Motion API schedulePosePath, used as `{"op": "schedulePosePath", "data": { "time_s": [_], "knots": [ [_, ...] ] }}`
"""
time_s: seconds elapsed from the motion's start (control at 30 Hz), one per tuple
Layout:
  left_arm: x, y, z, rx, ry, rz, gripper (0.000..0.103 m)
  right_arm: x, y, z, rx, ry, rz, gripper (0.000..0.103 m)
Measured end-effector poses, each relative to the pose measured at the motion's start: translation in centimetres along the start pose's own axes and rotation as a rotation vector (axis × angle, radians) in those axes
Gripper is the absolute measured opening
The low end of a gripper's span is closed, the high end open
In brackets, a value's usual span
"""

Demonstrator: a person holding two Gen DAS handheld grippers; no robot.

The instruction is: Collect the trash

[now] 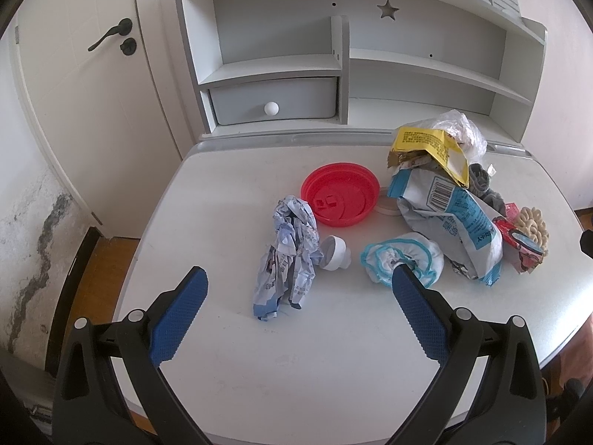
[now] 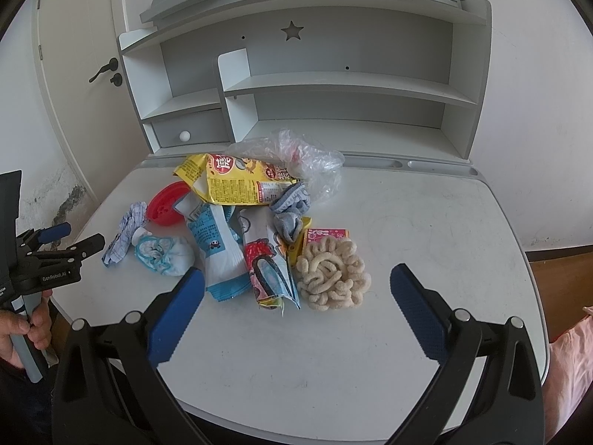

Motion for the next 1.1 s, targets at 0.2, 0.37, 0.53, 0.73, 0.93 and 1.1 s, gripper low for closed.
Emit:
{"op": "schedulePosePath", "data": {
  "time_s": [0.2,0.37,0.53,0.73,0.93,1.1],
  "knots": [
    [-0.8,-1.3,3.1,-0.016,-0.019,-0.034,0.097,0.4,0.2,-0.5,0.012,0.003,0.007,0.097],
    [1.4,-0.6,3.9,-0.024,0.029,0.022,0.097,1.4,0.5,-1.0,0.023,0.004,0.031,0.097],
    [4.2,1.1,2.1,0.087,0.048,0.09,0.097,2.1,0.7,-1.7,0.035,0.008,0.045,0.097],
    [5.9,1.8,2.5,0.094,0.066,0.105,0.092,2.9,1.0,-2.5,0.041,0.009,0.063,0.097],
    [6.9,2.4,2.8,0.068,0.113,0.129,0.02,5.7,2.2,-4.1,0.069,0.027,0.121,0.097],
    [5.5,1.0,3.3,0.03,0.1,0.074,0.013,7.9,2.9,-5.8,0.144,-0.006,0.152,0.091]
  ]
}}
Point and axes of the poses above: each gripper's, at about its wrist camera, not at the fingertips, and x roughly the way its jaws point, z to its left, y to its underside, the point moved 7 cm from there along x, roughly the way its jaws point, and after that the axes turned 3 degrees about y, right-handed, at the moved point
